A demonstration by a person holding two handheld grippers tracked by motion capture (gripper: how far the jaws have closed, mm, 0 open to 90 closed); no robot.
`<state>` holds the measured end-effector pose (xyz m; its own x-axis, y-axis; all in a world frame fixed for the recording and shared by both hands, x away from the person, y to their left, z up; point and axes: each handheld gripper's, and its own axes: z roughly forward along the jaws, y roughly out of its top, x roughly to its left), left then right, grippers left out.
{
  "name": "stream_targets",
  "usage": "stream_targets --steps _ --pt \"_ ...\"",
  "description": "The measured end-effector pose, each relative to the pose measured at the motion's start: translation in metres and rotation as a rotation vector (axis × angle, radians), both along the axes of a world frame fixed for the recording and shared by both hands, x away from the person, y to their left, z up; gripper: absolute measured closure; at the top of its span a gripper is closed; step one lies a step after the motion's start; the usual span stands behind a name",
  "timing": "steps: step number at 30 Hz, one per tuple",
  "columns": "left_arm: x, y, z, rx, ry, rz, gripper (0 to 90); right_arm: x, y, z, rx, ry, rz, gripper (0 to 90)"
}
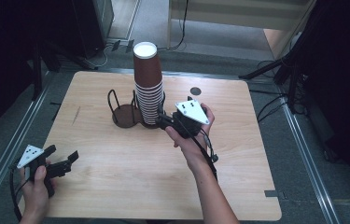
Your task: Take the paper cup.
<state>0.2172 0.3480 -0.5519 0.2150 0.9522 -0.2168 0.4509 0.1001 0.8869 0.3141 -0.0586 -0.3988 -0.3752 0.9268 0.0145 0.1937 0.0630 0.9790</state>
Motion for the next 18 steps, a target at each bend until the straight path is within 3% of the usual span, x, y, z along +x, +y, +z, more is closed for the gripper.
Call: stream_targets --steps 10,18 --pt "0.0 0.0 0.0 -0.002 -0.001 0.001 2.2 0.014 0.018 0.005 0.005 -0.011 0.019 7.3" --pt "0.0 0.001 0.0 -0.003 0.0 0.002 2.2 0.023 0.033 0.008 -0.006 -0.021 0.029 2.3"
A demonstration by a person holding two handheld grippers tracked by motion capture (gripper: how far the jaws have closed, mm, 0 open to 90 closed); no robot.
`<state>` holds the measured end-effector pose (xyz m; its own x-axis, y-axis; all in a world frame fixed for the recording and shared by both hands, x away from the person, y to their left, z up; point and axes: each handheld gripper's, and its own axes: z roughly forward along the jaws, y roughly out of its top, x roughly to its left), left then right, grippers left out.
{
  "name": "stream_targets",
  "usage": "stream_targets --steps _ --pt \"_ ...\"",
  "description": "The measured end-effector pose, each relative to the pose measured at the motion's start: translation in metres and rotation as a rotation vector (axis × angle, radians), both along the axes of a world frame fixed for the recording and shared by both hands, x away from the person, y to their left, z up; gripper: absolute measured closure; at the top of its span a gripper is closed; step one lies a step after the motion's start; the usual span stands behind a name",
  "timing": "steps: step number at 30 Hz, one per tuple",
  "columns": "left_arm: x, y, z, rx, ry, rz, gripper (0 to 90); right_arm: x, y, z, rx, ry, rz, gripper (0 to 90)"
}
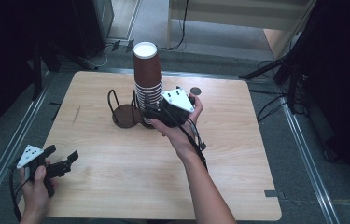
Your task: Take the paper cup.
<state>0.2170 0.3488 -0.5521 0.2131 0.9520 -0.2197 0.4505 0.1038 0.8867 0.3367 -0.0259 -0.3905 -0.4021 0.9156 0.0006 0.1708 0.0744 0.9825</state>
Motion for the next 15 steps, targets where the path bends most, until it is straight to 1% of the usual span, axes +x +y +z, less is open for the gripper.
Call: stream_targets --steps 2,7,10,15 --pt "0.0 0.0 0.0 -0.002 -0.002 0.002 2.2 0.004 0.005 0.001 0.0 0.005 0.007 0.0" --pt "0.0 0.0 0.0 -0.004 0.0 0.001 2.2 0.01 0.013 0.004 0.001 0.01 0.011 0.0" --pt "0.0 0.0 0.0 -0.002 -0.001 -0.001 2.2 0.016 0.019 0.005 0.008 0.01 -0.003 0.0" --pt "0.0 0.0 0.0 -0.002 -0.002 -0.002 2.2 0.024 0.027 0.005 0.002 0.007 -0.003 0.0"
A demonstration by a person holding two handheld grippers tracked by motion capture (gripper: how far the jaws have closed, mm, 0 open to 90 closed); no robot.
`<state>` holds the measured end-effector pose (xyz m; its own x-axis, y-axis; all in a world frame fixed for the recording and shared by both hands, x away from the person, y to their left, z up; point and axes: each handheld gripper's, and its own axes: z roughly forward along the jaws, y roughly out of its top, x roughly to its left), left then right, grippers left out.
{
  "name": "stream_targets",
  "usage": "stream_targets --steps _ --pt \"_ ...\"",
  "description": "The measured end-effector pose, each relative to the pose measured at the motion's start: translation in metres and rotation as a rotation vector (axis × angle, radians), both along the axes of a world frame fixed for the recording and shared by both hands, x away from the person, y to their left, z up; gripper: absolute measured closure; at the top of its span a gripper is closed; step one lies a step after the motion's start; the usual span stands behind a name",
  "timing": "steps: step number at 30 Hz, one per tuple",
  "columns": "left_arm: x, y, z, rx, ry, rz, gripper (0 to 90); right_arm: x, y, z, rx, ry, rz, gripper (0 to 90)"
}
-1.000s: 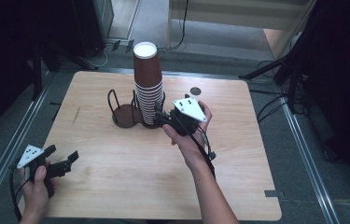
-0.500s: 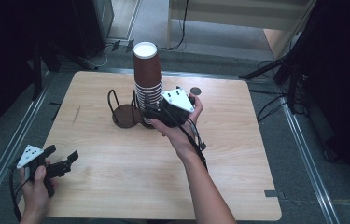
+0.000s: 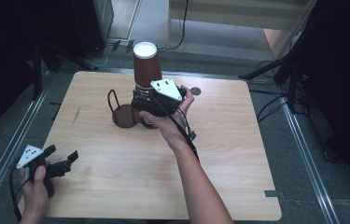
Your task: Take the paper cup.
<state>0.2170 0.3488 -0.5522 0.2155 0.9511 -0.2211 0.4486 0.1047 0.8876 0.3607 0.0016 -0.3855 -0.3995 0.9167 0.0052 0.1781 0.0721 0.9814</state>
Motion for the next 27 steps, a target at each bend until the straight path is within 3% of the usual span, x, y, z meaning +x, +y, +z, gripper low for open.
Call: stream_targets --steps 20,27 --pt "0.0 0.0 0.0 -0.005 0.002 -0.005 2.2 0.031 0.018 0.002 0.004 -0.007 -0.057 0.0" --pt "0.0 -0.001 0.0 -0.002 0.002 -0.008 2.2 0.04 0.026 0.003 -0.02 -0.028 -0.077 0.0"
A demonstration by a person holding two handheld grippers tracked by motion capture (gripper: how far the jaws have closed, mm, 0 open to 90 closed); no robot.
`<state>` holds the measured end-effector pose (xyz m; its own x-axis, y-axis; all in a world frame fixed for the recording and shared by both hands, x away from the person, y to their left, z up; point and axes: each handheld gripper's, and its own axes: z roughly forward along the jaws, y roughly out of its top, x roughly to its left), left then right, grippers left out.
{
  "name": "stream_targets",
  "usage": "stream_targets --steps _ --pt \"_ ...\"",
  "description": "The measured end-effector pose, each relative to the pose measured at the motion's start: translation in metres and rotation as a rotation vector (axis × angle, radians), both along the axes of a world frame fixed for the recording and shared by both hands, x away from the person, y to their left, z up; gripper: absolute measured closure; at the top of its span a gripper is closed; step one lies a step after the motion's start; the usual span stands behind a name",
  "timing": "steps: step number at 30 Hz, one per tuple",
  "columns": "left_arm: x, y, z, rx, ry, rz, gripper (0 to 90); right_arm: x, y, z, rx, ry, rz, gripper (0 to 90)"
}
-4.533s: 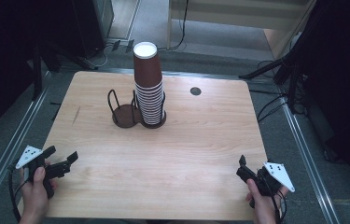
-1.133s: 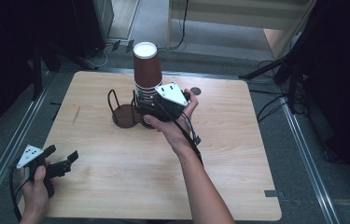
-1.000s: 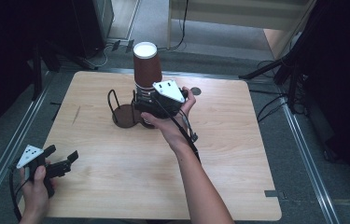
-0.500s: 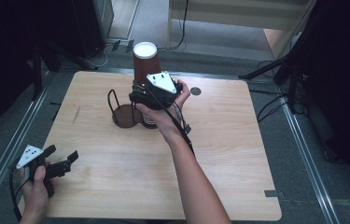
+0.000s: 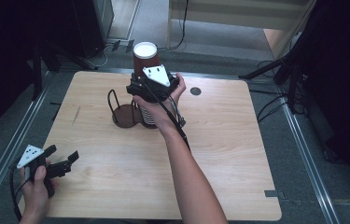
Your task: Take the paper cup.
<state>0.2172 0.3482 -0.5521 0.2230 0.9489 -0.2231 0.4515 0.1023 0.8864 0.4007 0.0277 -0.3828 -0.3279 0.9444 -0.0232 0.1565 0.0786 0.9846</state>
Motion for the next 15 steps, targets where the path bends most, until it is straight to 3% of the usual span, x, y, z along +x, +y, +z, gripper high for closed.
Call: stream_targets --steps 5,15 --pt "0.0003 -0.0001 0.0 -0.001 0.003 -0.005 2.2 0.0017 0.0062 0.0001 -0.01 -0.008 -0.014 8.1" --pt "0.0006 -0.0006 0.0001 0.001 0.006 -0.005 2.2 0.0008 0.0063 0.0062 -0.021 -0.035 0.013 11.2"
